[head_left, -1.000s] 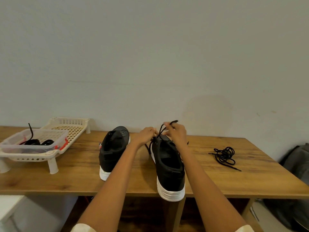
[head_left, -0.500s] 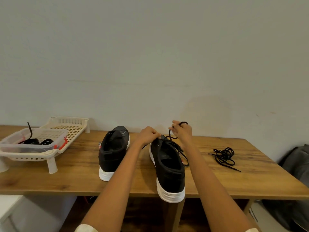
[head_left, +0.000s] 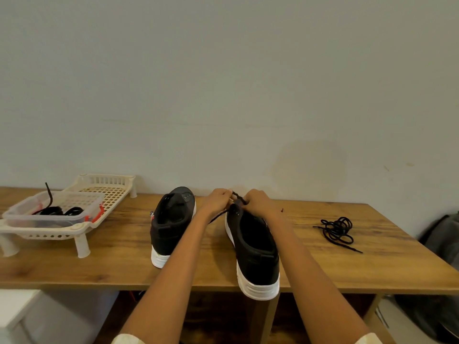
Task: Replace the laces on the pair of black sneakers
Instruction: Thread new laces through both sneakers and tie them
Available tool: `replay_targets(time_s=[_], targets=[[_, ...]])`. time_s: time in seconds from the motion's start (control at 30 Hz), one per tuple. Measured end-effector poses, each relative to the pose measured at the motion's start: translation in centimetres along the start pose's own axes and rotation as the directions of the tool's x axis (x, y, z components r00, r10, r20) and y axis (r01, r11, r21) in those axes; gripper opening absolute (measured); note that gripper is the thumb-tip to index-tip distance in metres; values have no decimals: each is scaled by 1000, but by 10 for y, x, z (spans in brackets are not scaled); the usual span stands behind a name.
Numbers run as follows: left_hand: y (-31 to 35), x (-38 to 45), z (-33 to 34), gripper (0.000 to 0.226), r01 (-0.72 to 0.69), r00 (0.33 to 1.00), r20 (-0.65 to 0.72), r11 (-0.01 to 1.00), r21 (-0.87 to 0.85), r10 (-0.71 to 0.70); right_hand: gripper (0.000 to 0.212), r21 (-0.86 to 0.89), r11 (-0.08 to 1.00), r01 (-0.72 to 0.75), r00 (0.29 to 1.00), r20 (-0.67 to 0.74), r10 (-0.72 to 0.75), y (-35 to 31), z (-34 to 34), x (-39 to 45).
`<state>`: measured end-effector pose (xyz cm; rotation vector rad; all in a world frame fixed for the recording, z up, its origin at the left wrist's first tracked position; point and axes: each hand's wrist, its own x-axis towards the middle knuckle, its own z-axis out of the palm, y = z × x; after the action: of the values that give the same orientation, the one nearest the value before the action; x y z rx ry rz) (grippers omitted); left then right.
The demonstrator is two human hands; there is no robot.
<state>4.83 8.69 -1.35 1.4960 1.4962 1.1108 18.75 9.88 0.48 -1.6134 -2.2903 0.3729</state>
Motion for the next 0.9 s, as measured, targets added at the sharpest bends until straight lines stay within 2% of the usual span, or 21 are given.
replay_targets(time_s=[0.1,0.17,0.2,0.23,0.27,0.33,0.37,0.4,0.47,0.57,0.6,0.67,0.7,0.73,0.77,0.8,0.83,0.9], targets=[[0,0,-1,41,33,999,11,997,-72,-33,26,288,957,-28,962,-253,104,6,1,-1],[0,-1,-2,41,47,999,28,994,-100,-45,19,545,838,-27,899,-354,259,10,-3,2],[0,-2,-3,40,52,998,34,993,-101,-48,17,705,710,-10,869,-345,355,12,-7,3],[0,-3,-3,39,53,998,38,994,-99,-49,15,845,534,26,841,-307,445,15,-12,4],[0,-3,-4,38,48,998,41,995,-90,-44,12,945,315,87,818,-249,519,18,-18,5],[-1,-3,-4,40,30,999,33,997,-65,-28,14,963,-138,231,795,-105,597,24,-33,4],[-2,-4,-4,42,28,999,29,998,-55,-26,17,923,-263,280,787,-64,613,29,-38,3],[-2,-4,-4,43,27,999,28,999,-45,-26,20,907,-296,299,779,-53,625,32,-41,2],[0,-6,-4,44,13,999,43,1000,-13,-12,23,950,-196,244,775,-69,628,35,-36,0],[9,-11,-1,34,-6,993,119,996,90,-5,12,996,71,61,775,-92,625,45,-13,2],[11,-11,2,31,-5,990,140,989,150,-16,13,982,189,-15,765,-111,634,50,-7,2],[15,-10,9,31,1,984,169,964,267,-48,25,827,520,-214,777,-179,604,60,-4,1],[16,-9,13,31,0,983,174,946,323,-59,29,650,693,-313,817,-187,545,63,-6,-1],[17,-7,16,30,-1,983,170,926,378,-68,31,438,818,-373,863,-161,480,63,-9,-4],[18,-5,20,31,-5,984,165,909,418,-71,31,254,883,-394,892,-125,434,61,-11,-7],[19,-4,22,32,-2,986,149,898,440,-71,32,140,911,-388,908,-112,403,58,-14,-9],[20,-2,24,32,5,989,129,892,451,-71,34,91,926,-366,918,-125,375,55,-17,-10],[21,-1,25,25,9,994,89,891,454,-56,39,130,956,-263,948,-147,281,48,-23,-11]])
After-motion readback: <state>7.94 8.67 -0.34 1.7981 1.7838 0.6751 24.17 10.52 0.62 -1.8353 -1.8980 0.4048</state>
